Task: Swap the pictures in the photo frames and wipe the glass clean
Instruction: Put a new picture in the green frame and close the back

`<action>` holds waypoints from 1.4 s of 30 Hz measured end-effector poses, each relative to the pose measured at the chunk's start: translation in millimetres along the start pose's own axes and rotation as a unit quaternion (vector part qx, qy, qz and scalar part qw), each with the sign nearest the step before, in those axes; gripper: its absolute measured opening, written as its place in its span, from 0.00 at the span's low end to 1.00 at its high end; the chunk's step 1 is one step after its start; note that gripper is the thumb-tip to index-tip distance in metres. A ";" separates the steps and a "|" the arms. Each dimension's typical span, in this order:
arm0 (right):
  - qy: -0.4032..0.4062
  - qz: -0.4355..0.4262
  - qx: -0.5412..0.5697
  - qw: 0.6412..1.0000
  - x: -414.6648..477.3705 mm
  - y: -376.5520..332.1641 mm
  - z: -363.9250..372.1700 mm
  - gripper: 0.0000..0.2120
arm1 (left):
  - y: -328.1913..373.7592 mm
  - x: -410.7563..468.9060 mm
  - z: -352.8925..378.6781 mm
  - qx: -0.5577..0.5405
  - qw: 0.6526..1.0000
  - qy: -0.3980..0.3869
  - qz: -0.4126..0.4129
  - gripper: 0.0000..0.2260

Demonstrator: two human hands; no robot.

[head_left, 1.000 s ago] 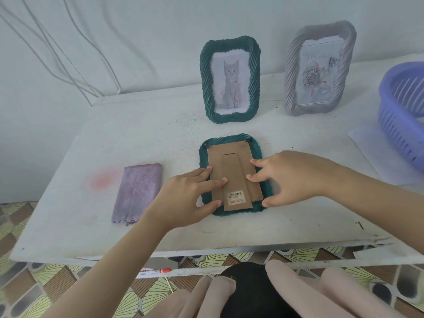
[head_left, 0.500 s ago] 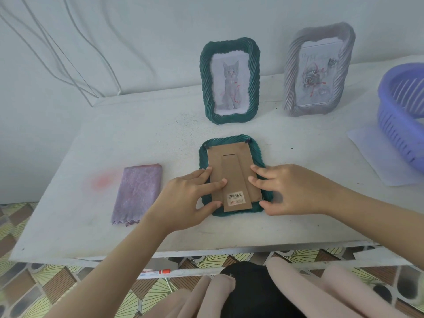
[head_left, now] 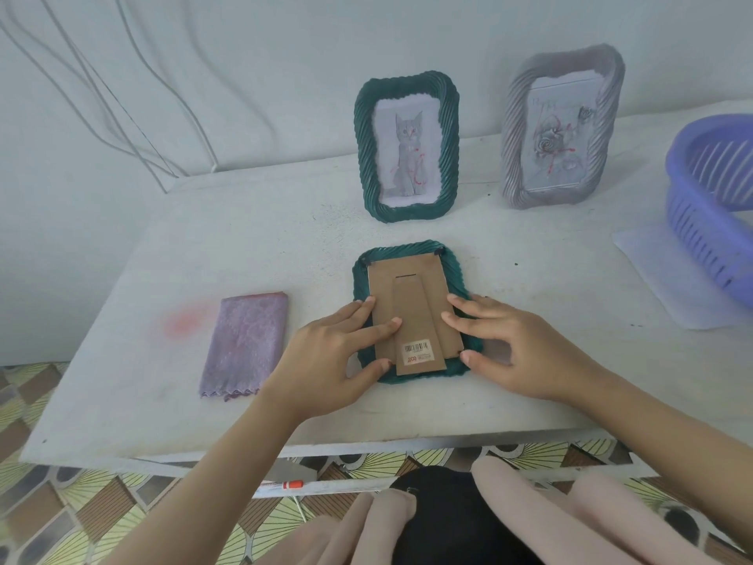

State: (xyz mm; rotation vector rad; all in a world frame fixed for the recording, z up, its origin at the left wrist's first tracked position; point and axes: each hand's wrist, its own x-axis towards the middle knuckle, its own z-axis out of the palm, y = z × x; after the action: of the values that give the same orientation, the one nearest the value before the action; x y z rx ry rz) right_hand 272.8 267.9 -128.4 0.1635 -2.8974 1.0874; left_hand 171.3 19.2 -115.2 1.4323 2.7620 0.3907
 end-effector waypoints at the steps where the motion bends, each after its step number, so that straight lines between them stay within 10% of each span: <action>1: 0.006 0.000 0.002 1.000 -0.4 0.4 2.1 0.24 | 0.7 -0.1 0.0 0.001 1.000 0.000 -0.002 0.22; 19: 0.071 0.100 0.142 0.982 3.4 -23.9 6.2 0.17 | 29.3 10.6 3.7 -0.076 0.995 0.023 -0.059 0.22; 29: 0.140 0.081 0.577 0.801 16.5 -47.5 -20.0 0.22 | 79.9 44.2 -48.7 -0.131 0.960 0.083 -0.233 0.36; 37: 0.137 0.116 0.452 0.874 37.0 -52.5 -8.7 0.12 | 59.0 47.5 -85.1 -0.210 0.938 0.057 -0.269 0.15; 42: 0.144 0.143 0.394 0.896 33.4 -43.2 8.2 0.16 | 36.5 37.1 -74.9 -0.480 0.825 0.109 -0.277 0.12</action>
State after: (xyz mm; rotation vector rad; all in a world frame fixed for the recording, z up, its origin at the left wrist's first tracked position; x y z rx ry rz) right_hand 244.4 227.4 -103.8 -0.3825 -2.1023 2.0710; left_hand 170.1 53.0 -30.4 0.3359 2.2685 1.6398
